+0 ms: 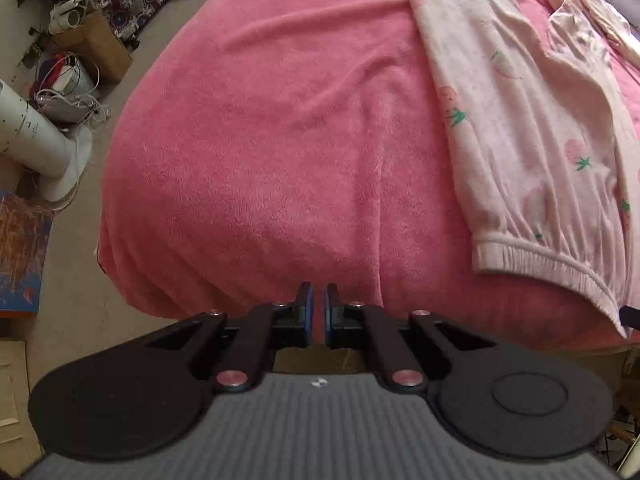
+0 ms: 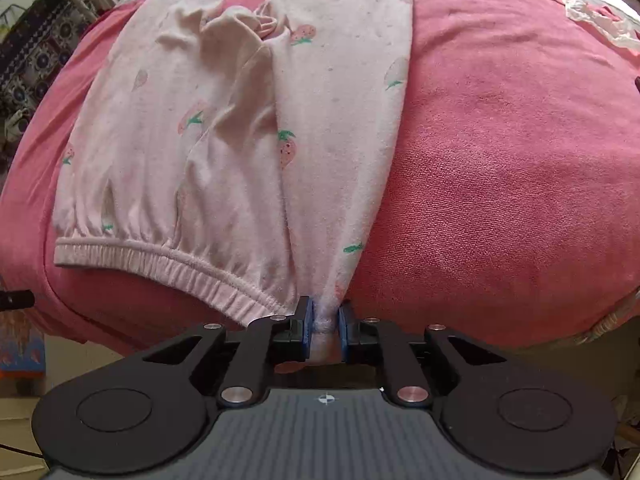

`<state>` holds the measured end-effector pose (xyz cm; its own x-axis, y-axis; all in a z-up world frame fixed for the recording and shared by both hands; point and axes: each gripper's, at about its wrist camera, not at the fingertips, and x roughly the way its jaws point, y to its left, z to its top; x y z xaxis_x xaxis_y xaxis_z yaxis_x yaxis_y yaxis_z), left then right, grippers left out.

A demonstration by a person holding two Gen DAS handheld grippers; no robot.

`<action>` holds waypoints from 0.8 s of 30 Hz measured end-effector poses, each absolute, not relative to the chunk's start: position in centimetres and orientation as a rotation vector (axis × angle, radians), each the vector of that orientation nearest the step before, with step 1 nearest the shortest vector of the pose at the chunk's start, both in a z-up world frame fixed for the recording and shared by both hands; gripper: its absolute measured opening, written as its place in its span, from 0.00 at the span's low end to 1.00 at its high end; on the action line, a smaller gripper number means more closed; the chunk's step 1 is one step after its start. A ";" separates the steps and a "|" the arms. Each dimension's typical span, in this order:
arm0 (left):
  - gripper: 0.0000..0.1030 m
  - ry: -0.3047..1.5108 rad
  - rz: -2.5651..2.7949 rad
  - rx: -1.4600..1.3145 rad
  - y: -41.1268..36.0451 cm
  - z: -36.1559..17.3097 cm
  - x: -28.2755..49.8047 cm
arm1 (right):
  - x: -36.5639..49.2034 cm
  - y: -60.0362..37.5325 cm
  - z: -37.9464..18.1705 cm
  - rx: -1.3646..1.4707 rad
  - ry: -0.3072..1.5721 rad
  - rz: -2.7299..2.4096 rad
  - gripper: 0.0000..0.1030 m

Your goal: Fold clothes

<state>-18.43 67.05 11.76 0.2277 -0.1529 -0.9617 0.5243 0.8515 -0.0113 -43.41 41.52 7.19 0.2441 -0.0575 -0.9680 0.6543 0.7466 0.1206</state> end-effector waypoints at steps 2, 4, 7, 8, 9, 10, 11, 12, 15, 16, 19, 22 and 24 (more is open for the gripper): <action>0.05 1.175 -0.553 0.373 64.7 12.7 -18.4 | -43.5 41.6 6.6 0.588 1.277 -0.513 0.41; 0.06 1.090 -0.632 0.418 61.3 13.0 -18.7 | -44.2 41.4 6.6 0.623 1.275 -0.479 0.46; 0.11 1.013 -0.723 0.502 56.7 12.2 -19.6 | -45.6 40.8 7.2 0.656 1.263 -0.443 0.48; 0.13 1.018 -0.734 0.537 55.0 11.3 -19.9 | -46.0 40.4 7.5 0.662 1.256 -0.446 0.48; 0.17 1.022 -0.745 0.572 53.4 10.3 -20.1 | -46.3 39.6 7.9 0.669 1.242 -0.463 0.49; 0.18 1.048 -0.726 0.622 52.8 9.1 -20.4 | -46.7 38.7 8.3 0.675 1.225 -0.483 0.50; 0.18 1.078 -0.700 0.674 52.4 7.8 -20.8 | -47.0 37.8 8.7 0.682 1.209 -0.504 0.51; 0.18 1.062 -0.700 0.696 52.5 7.5 -21.2 | -47.1 36.5 9.1 0.676 1.191 -0.532 0.52; 0.21 1.016 -0.681 0.763 52.6 8.4 -22.1 | -46.9 32.3 10.1 0.632 1.128 -0.606 0.53; 0.21 1.005 -0.660 0.760 52.7 9.2 -21.9 | -46.6 30.8 10.4 0.615 1.100 -0.621 0.54; 0.20 0.947 -0.619 0.728 52.5 11.7 -20.7 | -44.9 26.1 10.8 0.570 1.013 -0.655 0.57; 0.20 0.844 -0.686 0.722 50.0 13.7 -19.4 | -41.9 21.4 10.4 0.531 0.927 -0.642 0.57; 0.20 0.792 -0.784 0.722 46.8 13.9 -19.0 | -39.1 18.7 9.8 0.512 0.891 -0.611 0.57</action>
<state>-18.96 46.76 13.88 0.4653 -0.3268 -0.8226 0.8194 0.5104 0.2607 -39.13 18.70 9.75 0.4828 -0.2736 -0.8319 0.6777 0.7183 0.1572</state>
